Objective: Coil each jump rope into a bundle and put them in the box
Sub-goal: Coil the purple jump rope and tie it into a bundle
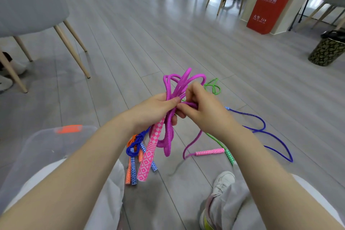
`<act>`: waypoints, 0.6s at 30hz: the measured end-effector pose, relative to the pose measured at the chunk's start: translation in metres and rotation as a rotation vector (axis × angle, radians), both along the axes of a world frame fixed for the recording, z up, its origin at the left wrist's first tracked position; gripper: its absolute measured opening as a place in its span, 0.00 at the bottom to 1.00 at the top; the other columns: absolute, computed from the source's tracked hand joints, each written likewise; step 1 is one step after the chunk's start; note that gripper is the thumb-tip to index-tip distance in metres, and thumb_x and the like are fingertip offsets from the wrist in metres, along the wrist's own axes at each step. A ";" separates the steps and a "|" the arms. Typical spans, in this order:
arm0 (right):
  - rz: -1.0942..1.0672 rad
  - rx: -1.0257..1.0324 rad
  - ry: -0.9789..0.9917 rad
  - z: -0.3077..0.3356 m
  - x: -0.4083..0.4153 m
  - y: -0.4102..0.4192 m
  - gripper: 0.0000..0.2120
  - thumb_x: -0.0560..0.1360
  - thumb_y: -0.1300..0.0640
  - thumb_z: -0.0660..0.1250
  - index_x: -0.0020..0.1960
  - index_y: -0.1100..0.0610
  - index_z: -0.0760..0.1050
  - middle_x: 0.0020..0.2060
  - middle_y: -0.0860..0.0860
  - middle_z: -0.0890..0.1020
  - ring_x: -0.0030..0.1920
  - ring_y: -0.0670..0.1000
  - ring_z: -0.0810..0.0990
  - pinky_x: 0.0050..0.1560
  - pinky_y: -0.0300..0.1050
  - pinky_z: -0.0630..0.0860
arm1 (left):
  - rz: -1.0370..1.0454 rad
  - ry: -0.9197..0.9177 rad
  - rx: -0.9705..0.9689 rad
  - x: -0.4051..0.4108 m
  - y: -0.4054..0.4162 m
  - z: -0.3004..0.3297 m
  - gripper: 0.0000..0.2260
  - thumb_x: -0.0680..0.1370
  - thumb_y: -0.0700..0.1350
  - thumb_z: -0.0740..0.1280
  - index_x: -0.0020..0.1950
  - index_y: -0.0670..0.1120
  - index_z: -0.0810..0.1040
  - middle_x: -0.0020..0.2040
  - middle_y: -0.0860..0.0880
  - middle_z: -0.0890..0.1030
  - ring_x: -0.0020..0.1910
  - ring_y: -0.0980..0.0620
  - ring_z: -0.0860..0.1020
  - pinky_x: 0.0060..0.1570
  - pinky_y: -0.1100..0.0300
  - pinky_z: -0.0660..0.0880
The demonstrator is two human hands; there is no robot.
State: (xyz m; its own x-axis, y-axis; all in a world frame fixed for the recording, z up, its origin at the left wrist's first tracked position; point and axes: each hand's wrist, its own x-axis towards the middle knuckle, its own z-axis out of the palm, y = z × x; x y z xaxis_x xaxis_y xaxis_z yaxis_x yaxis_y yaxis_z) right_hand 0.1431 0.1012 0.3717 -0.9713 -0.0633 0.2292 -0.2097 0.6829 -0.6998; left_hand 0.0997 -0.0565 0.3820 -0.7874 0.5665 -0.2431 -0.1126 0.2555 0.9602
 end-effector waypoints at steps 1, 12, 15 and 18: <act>-0.020 0.001 0.005 0.000 0.000 0.001 0.15 0.76 0.53 0.69 0.42 0.53 0.62 0.25 0.42 0.72 0.28 0.46 0.66 0.31 0.40 0.62 | 0.009 -0.031 0.035 0.000 0.000 0.000 0.11 0.83 0.46 0.58 0.51 0.42 0.77 0.38 0.47 0.81 0.35 0.50 0.77 0.45 0.53 0.76; -0.172 -0.018 -0.029 0.007 -0.003 0.022 0.23 0.68 0.37 0.71 0.39 0.54 0.67 0.28 0.45 0.68 0.29 0.46 0.64 0.32 0.43 0.63 | -0.087 -0.364 0.328 -0.001 0.000 0.010 0.06 0.82 0.40 0.57 0.54 0.40 0.73 0.34 0.49 0.73 0.33 0.53 0.75 0.46 0.55 0.79; -0.157 -0.046 -0.048 0.006 -0.005 0.028 0.19 0.68 0.40 0.72 0.40 0.53 0.70 0.27 0.43 0.70 0.29 0.44 0.66 0.33 0.42 0.65 | -0.189 -0.371 0.246 0.002 -0.002 0.008 0.08 0.82 0.38 0.58 0.58 0.38 0.73 0.36 0.48 0.74 0.35 0.52 0.75 0.46 0.56 0.79; -0.115 -0.069 -0.049 0.004 -0.005 0.031 0.16 0.71 0.46 0.74 0.40 0.56 0.72 0.28 0.44 0.70 0.29 0.43 0.66 0.34 0.42 0.65 | -0.230 -0.333 0.145 0.004 -0.001 0.003 0.09 0.82 0.38 0.58 0.58 0.37 0.74 0.35 0.49 0.73 0.34 0.51 0.75 0.46 0.55 0.78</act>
